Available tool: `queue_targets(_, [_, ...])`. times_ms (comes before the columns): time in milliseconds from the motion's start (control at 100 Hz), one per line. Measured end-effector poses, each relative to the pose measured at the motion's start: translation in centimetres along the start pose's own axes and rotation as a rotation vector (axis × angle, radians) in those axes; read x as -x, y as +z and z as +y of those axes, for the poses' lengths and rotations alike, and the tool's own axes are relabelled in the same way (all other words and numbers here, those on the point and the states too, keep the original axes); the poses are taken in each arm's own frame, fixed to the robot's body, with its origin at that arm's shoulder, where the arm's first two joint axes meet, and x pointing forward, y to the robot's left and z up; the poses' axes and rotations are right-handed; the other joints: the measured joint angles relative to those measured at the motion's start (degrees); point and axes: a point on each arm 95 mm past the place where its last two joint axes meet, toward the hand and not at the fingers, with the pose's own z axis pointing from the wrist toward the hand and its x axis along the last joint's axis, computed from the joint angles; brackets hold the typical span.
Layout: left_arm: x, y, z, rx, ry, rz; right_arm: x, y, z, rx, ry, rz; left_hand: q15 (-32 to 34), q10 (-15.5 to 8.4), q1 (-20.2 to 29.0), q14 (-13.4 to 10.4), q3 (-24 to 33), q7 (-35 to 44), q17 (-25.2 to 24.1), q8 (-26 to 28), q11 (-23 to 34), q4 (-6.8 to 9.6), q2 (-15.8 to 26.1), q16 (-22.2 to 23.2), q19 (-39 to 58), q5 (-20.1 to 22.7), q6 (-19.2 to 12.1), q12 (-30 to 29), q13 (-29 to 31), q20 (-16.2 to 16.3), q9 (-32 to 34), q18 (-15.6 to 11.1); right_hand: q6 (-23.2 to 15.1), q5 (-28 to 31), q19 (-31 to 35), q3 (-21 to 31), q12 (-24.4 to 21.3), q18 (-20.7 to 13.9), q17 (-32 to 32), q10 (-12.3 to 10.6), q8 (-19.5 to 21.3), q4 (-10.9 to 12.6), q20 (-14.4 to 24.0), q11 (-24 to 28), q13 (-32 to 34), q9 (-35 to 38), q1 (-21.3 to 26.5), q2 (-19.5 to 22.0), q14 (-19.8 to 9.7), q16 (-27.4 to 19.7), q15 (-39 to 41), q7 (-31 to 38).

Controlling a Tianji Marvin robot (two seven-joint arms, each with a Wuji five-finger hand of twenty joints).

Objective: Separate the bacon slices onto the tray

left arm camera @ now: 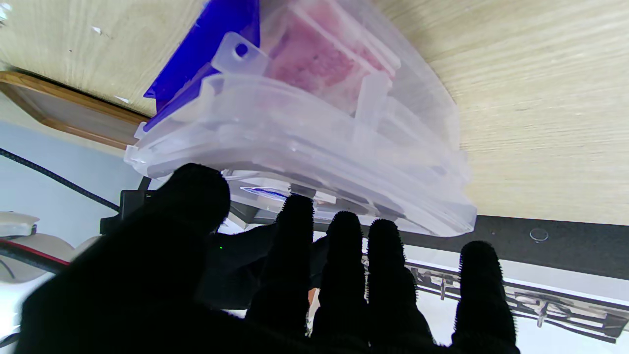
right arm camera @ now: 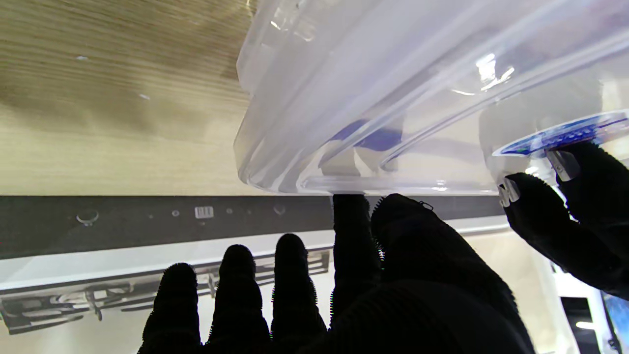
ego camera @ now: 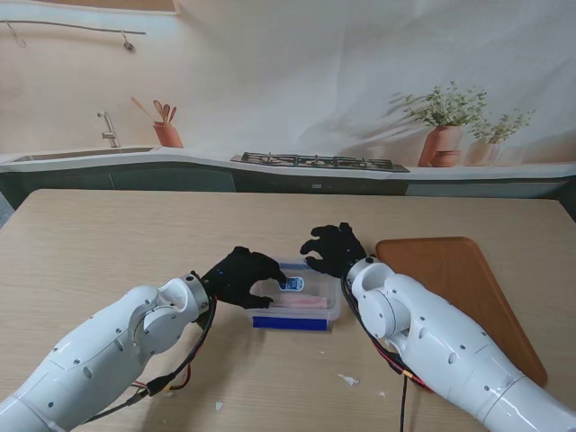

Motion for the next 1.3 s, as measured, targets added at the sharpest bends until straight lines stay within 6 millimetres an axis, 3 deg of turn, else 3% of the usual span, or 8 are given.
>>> queue_targets(310, [-0.1, -0.3, 0.1, -0.011, 0.002, -0.007, 0.0, -1.0, 2.1, 0.052, 0.002, 0.021, -0.8, 0.0, -0.1, 1.0, 0.0, -1.2, 0.0, -0.8, -0.1, 0.01, 0.0, 0.0, -1.5, 0.0, 0.0, -0.7, 0.0, 0.0, -0.4, 0.0, 0.0, -0.6, 0.0, -1.3, 0.0, 0.0, 0.0, 0.0, 1.1, 0.0, 0.0, 0.0, 0.0, 0.0, -0.2, 0.0, 0.0, 0.0, 0.0, -0.1])
queue_targets(510, [-0.3, -1.2, 1.0, -0.090, 0.005, -0.023, 0.1, -2.7, 3.1, 0.121, 0.021, 0.026, -0.6, 0.0, 0.0, 6.5, -0.2, -0.2, 0.0, -0.9, -0.1, 0.02, 0.4, -0.1, -1.5, 0.2, 0.2, -0.7, 0.7, 0.0, -1.3, 0.0, 0.1, -0.6, 0.0, -2.9, 0.8, 0.0, 0.0, 0.0, 3.2, 0.0, 0.0, 0.5, 0.0, 0.0, -1.5, 0.7, 0.0, 0.0, 0.0, 0.0])
queue_targets(680, [-0.6, -2.2, 1.4, -0.116, -0.031, -0.043, -0.2, -4.7, 3.2, 0.151, 0.027, 0.051, -0.9, 0.0, 2.6, 8.6, -2.7, -1.1, 0.0, -0.9, -0.1, 0.02, -1.7, -0.1, -1.5, -3.7, 0.4, -0.7, 0.7, 0.2, -1.4, 0.0, -1.4, -1.5, 0.0, -3.1, 1.6, 0.0, 0.0, 0.0, 4.2, 0.0, 0.0, 2.7, 0.0, 0.0, -1.5, 0.7, 0.0, 0.0, 0.0, -0.3])
queue_targets(910, [-0.9, -3.5, 1.1, -0.163, -0.050, -0.065, -0.3, -6.9, 2.1, 0.174, 0.041, 0.057, -0.2, 0.0, 2.6, 8.6, -3.9, -0.6, 0.0, -0.9, 0.5, 0.02, -2.5, -0.1, -0.5, -4.3, 0.4, -0.1, 0.7, 0.7, -1.6, 0.0, -1.4, 0.6, 0.0, -3.2, 2.1, 0.0, 0.0, 0.0, 5.6, 0.0, 0.0, 3.7, 0.0, 0.0, -1.4, 0.7, 0.0, 0.0, 0.2, 0.7])
queue_targets(990, [-0.6, -4.2, 0.3, -0.211, -0.062, -0.102, 0.0, -7.9, 2.0, 0.197, 0.070, 0.039, 9.1, -0.2, 2.6, 8.6, -4.1, 2.8, 0.0, 0.2, 7.1, 0.02, -2.3, 7.9, 3.9, -7.2, 0.4, 8.0, 2.8, 2.9, 1.5, 0.0, 3.5, 3.6, 0.0, -3.2, 2.5, 0.0, 0.0, 0.0, 7.3, 0.0, 0.0, 5.1, 0.0, 0.0, -1.4, 0.7, 0.0, 0.0, 0.7, 2.2])
queue_targets(1100, [0.2, -5.2, -0.6, -0.281, -0.064, -0.187, 0.2, -8.8, 1.6, 0.216, 0.090, 0.006, 21.5, -3.3, 2.6, 8.2, -5.6, 13.1, 2.3, 7.5, 17.6, 0.02, -2.2, 20.5, 11.1, -7.7, 1.2, 24.2, 10.0, 5.1, 11.1, 0.0, 7.2, 7.8, 0.0, -1.2, 3.2, 0.1, 0.0, 0.2, 9.7, 0.0, 0.0, 7.5, 0.0, 0.1, 1.5, -0.2, 0.0, 0.8, 2.4, 6.6])
queue_targets(1230, [1.9, -6.8, -1.7, -0.290, -0.170, -0.277, 0.9, -9.5, 1.3, 0.196, 0.098, -0.046, 25.9, -3.3, 2.7, 11.2, -8.2, 18.8, 4.9, 12.4, 21.2, 0.02, 0.1, 23.5, 13.1, 4.2, 2.3, 30.2, 19.8, 5.1, 24.1, 1.5, 10.3, 15.1, 0.0, 2.9, 3.6, 0.2, -0.3, 1.6, 12.6, 0.0, 0.0, 8.6, 0.0, 4.3, -1.5, -0.9, 0.8, 1.3, 3.6, 7.6])
queue_targets(1300, [2.6, -7.1, -1.7, -0.257, -0.184, -0.295, 1.1, -9.5, 1.1, 0.206, 0.107, -0.049, 25.6, -2.7, 3.2, 12.6, -10.1, 19.2, 5.3, 12.9, 20.2, 0.02, 1.2, 23.6, 13.1, 8.3, 1.9, 30.2, 21.4, 5.1, 26.4, 1.9, 10.3, 17.2, 0.0, 2.9, 3.5, 0.2, -0.4, 1.6, 13.3, 0.0, 0.0, 8.7, 0.0, 5.6, -3.1, -0.9, 0.8, 1.3, 3.6, 7.9])
